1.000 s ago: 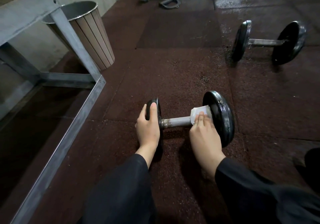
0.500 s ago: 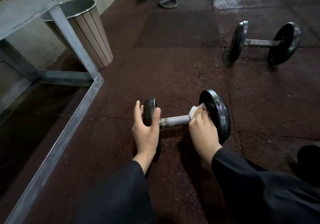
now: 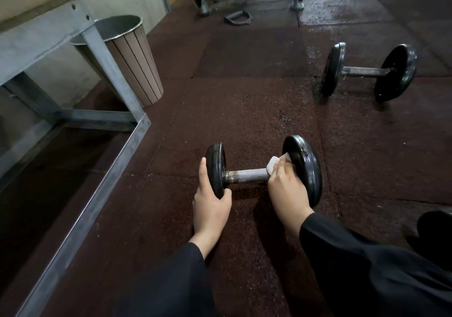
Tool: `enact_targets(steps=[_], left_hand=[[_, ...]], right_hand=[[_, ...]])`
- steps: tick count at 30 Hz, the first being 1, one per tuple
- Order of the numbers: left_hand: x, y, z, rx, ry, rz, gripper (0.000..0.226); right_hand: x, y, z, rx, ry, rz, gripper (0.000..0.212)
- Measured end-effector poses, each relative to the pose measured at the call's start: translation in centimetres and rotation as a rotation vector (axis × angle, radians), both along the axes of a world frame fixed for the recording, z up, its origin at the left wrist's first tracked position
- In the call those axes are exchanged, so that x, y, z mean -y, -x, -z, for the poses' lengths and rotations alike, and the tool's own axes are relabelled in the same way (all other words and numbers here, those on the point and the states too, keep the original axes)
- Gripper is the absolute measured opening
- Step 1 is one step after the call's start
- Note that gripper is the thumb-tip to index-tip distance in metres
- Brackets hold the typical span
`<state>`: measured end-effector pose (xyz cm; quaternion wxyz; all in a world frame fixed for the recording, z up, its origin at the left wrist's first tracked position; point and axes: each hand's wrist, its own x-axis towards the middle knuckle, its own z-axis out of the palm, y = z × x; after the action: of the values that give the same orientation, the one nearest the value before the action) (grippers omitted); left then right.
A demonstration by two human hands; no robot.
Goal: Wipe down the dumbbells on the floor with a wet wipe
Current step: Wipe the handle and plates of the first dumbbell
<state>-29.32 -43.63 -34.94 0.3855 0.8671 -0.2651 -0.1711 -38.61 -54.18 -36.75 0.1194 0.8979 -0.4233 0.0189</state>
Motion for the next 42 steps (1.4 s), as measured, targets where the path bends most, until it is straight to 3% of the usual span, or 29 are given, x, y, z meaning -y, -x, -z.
enact_targets(steps=[7, 12, 15, 18, 20, 22, 27, 29, 32, 35, 42], left_hand=[[0.4, 0.6, -2.9, -0.066, -0.170, -0.071, 0.078], [0.6, -0.2, -3.6, -0.130, -0.282, -0.070, 0.084], [1.8, -2.2, -3.8, -0.153, -0.351, -0.031, 0.074], [3.1, -4.2, -4.0, -0.140, -0.359, 0.015, 0.044], [3.7, -4.8, -4.0, -0.131, -0.359, 0.008, 0.057], [4.0, -5.1, -3.9, -0.085, -0.328, -0.056, 0.076], [4.2, -3.9, -3.3, -0.029, -0.100, -0.148, 0.064], [4.1, -3.0, -2.4, -0.100, 0.041, -0.136, 0.060], [4.4, -2.5, -1.7, -0.133, 0.207, -0.178, 0.057], [5.1, -3.1, -1.6, -0.136, 0.221, -0.206, 0.058], [6.6, -5.0, -2.0, -0.238, 0.200, -0.199, 0.060]], right_hand=[[0.1, 0.7, -0.3, -0.011, -0.097, -0.034, 0.036], [0.3, 1.3, 0.3, -0.015, -0.135, -0.069, 0.047], [0.7, 1.4, 0.1, -0.037, -0.123, -0.072, 0.047], [1.1, 0.6, 0.2, -0.056, -0.061, -0.081, 0.047], [1.4, -0.2, 0.2, -0.059, -0.016, -0.097, 0.046], [1.8, -1.0, 0.3, -0.061, -0.016, -0.099, 0.040], [2.6, -1.8, -2.2, -0.081, -0.092, -0.108, 0.025], [3.5, -1.7, -2.7, 0.174, -0.248, -0.134, 0.030], [3.7, -3.2, -3.2, 0.379, -0.375, -0.194, 0.022], [2.1, -5.0, -2.5, 0.429, -0.433, -0.358, 0.008], [1.2, -5.7, -1.2, 0.377, -0.493, -0.488, 0.028]])
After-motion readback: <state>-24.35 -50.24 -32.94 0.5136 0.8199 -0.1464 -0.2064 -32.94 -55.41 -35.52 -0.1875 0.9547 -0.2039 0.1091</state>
